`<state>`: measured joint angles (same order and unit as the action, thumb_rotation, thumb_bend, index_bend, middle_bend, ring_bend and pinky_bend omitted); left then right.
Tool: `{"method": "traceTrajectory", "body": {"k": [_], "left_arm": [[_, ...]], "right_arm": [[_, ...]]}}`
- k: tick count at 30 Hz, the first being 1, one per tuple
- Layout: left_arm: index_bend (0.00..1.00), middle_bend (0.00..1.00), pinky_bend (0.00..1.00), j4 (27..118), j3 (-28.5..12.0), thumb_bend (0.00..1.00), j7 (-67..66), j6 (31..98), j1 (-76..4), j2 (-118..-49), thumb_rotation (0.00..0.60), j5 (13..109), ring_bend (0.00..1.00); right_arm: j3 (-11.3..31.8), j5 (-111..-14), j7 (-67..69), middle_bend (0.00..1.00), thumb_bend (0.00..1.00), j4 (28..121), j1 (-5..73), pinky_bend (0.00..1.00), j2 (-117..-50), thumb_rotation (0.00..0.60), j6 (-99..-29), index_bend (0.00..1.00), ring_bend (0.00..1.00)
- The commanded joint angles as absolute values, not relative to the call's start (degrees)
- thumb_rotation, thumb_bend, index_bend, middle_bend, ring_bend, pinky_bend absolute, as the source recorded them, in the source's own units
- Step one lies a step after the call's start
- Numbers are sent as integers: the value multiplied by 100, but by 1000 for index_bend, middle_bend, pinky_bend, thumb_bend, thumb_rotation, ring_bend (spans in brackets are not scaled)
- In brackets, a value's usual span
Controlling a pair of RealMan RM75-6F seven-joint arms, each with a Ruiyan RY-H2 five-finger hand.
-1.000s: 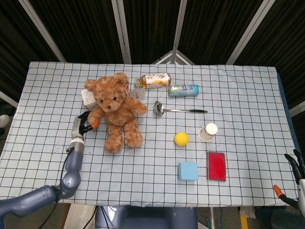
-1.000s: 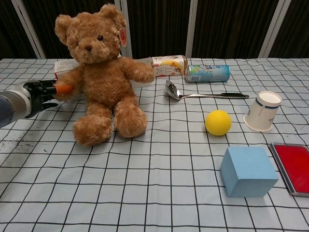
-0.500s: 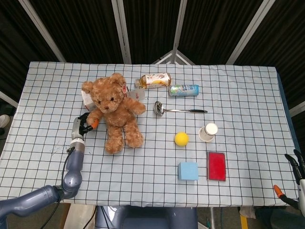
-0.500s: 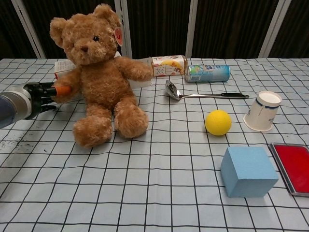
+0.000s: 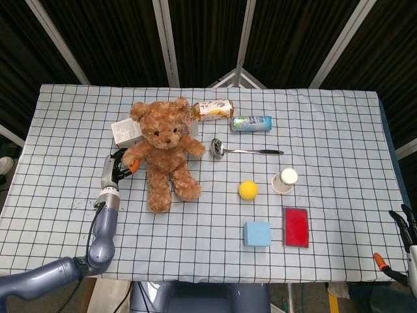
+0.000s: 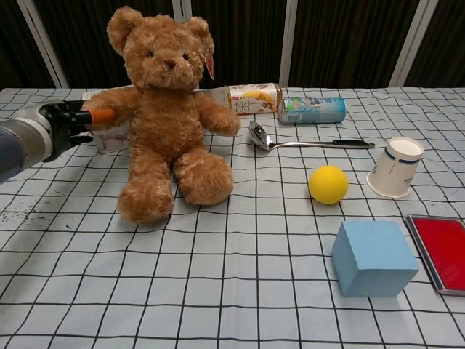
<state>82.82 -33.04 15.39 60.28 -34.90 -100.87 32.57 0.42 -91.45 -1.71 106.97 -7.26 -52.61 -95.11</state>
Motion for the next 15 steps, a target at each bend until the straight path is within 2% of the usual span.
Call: {"method": "traceTrajectory", "body": {"k": [1,9,15], "left_arm": [[494,509,0,8209,-3287,598,1558,5987,-3441,-10077,600,3198,117],[494,508,0,7636,-3277,598,1675,5634,-3370,-10125,600,3038,117],[494,508,0,7572,-3328,597,1656,5610,-3407,-10156,600,3093,117]], "right_arm": [[35,-9150,-170,61,217,10700,-727,0,-5257,600,-9506,140,122],[34,-9129,-196,61,217,10715,-718,0,-5260,600,-9478,140,122],[40,-9109,-227,61,218,10723,-707,0,-5271,600,-9457,140,122]]}}
